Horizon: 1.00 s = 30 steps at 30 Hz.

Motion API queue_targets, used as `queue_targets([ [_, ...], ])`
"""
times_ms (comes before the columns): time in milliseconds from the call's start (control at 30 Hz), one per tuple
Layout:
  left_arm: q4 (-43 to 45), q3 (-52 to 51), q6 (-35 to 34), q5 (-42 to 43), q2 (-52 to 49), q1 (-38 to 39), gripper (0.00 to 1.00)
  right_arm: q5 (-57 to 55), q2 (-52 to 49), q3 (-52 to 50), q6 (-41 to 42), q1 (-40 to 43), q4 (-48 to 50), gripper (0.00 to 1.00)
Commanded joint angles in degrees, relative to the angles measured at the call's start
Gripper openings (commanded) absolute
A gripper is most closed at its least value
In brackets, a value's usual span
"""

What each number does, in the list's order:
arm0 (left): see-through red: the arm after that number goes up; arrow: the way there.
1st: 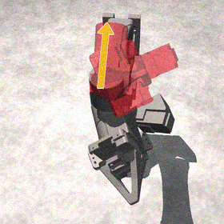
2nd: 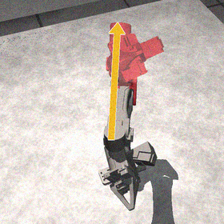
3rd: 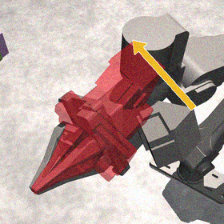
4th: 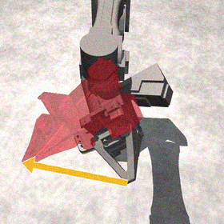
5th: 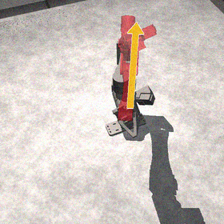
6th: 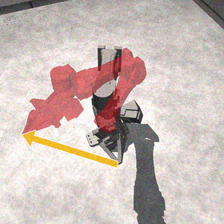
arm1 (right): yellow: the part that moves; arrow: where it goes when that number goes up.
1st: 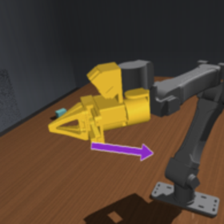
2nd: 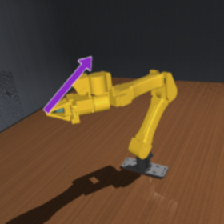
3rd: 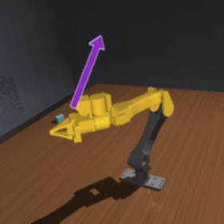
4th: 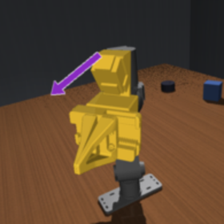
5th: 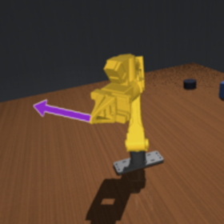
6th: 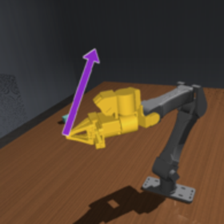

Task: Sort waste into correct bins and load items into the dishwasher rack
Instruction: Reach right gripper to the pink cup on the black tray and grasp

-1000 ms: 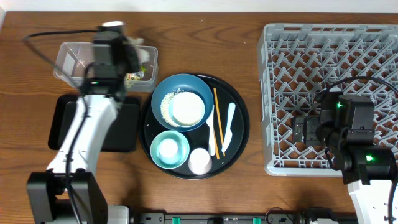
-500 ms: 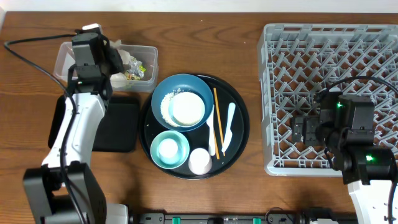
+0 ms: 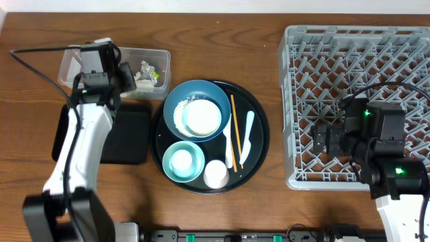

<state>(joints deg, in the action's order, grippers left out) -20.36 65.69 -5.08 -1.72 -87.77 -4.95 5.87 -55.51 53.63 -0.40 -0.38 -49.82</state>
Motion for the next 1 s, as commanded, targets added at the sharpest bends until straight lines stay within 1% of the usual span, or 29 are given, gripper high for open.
queue_targets([
  [0,-6.95,0.57,0.09,-0.24,5.86,0.96,0.52,5.49,0.0,1.05,0.55,0.42,1.31,0.99],
  [67,-14.49,0.57,-0.22,-0.24,8.74,1.18,0.53,7.82,0.0,1.44,0.55,0.42,2.32,0.99],
  [167,-23.78,0.57,-4.42,-0.26,11.54,1.16,0.58,10.56,-0.02,2.8,0.37,0.13,2.47,0.99],
  [233,-30.05,0.57,-8.0,-0.26,12.76,1.16,0.65,13.09,-0.17,3.91,-0.5,-0.81,2.16,0.99],
  [267,-32.85,0.57,-10.14,-0.26,13.07,1.16,0.67,14.16,-0.55,4.63,-0.55,-1.7,1.79,0.99],
  [333,-36.74,0.55,-12.76,-0.26,13.07,1.16,0.7,15.02,-1.38,5.66,-0.59,-3.58,1.18,0.99],
  [400,-39.6,0.52,-13.05,-0.31,12.83,1.11,0.75,15.54,-2.84,6.82,-0.96,-7.06,0.2,0.99],
  [467,-40.85,0.31,-13.05,-0.31,12.76,1.11,0.81,15.32,-4.66,7.87,-0.94,-11.65,-0.9,0.99],
  [533,-41.38,0.11,-13.05,-0.31,12.76,1.11,0.85,15.15,-6.91,8.79,-0.39,-16.63,-1.86,0.99],
  [633,-41.57,0.07,-13.07,-0.31,12.76,1.11,0.93,14.62,-10.67,9.44,0.74,-23.96,-2.54,0.99],
  [733,-41.53,0.07,-13.09,-0.28,12.76,1.11,0.95,13.09,-15.04,9.44,1.95,-31.93,-2.8,0.99],
  [833,-41.53,0.07,-13.09,-0.31,12.74,1.11,0.95,9.05,-18.58,9.44,3.67,-37.99,-2.86,0.99],
  [967,-41.48,0.07,-13.07,-0.31,12.74,1.11,0.95,5.05,-23.39,9.44,3.78,-46.14,-0.22,0.99],
])
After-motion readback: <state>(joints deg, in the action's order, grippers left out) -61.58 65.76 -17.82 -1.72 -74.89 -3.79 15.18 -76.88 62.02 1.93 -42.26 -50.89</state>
